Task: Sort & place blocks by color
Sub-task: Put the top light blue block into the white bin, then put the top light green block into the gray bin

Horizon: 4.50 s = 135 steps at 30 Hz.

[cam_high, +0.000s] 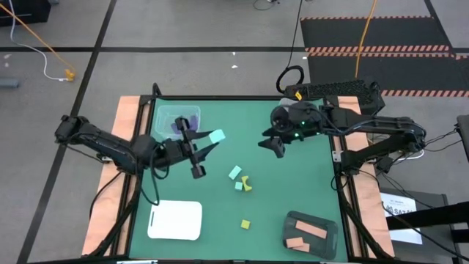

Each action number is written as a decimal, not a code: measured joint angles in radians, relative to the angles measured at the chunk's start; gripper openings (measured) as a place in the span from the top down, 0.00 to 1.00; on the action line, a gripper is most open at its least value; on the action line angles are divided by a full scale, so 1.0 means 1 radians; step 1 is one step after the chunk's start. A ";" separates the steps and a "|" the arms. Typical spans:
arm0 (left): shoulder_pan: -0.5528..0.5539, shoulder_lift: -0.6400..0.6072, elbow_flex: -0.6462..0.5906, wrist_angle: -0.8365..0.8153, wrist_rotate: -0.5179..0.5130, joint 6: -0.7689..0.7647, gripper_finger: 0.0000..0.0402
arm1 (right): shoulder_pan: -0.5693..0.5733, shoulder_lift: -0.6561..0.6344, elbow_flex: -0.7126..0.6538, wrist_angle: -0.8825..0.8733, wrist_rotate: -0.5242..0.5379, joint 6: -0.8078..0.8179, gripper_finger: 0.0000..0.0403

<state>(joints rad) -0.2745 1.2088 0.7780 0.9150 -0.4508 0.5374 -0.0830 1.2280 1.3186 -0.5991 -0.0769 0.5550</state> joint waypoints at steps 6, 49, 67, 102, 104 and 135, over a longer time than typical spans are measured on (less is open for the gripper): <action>-0.048 0.000 0.000 0.019 -0.034 -0.097 0.66 | 0.013 -0.003 0.000 -0.073 0.002 0.000 0.36; -0.691 0.077 0.000 -1.511 0.177 -2.410 0.66 | 0.189 -0.007 -0.895 1.397 0.103 0.349 0.36; -0.664 0.087 0.000 -1.428 0.197 -2.526 0.28 | 0.192 -0.006 -0.739 1.034 0.059 0.312 0.36; -0.256 -0.347 0.000 -1.080 -0.014 -1.105 0.24 | 0.496 0.534 -0.446 0.860 0.575 0.247 0.36; -0.256 -0.348 0.000 -1.079 -0.014 -1.084 0.25 | 0.508 0.558 -0.446 0.898 0.597 0.217 0.36; -0.239 -0.347 0.000 -1.157 -0.003 -1.037 0.24 | 0.449 0.620 -0.446 0.804 0.624 0.169 0.51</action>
<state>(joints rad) -0.5133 0.8616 0.7784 -0.2420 -0.4541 -0.4995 0.3657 1.8484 0.8730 0.2050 0.5475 0.7236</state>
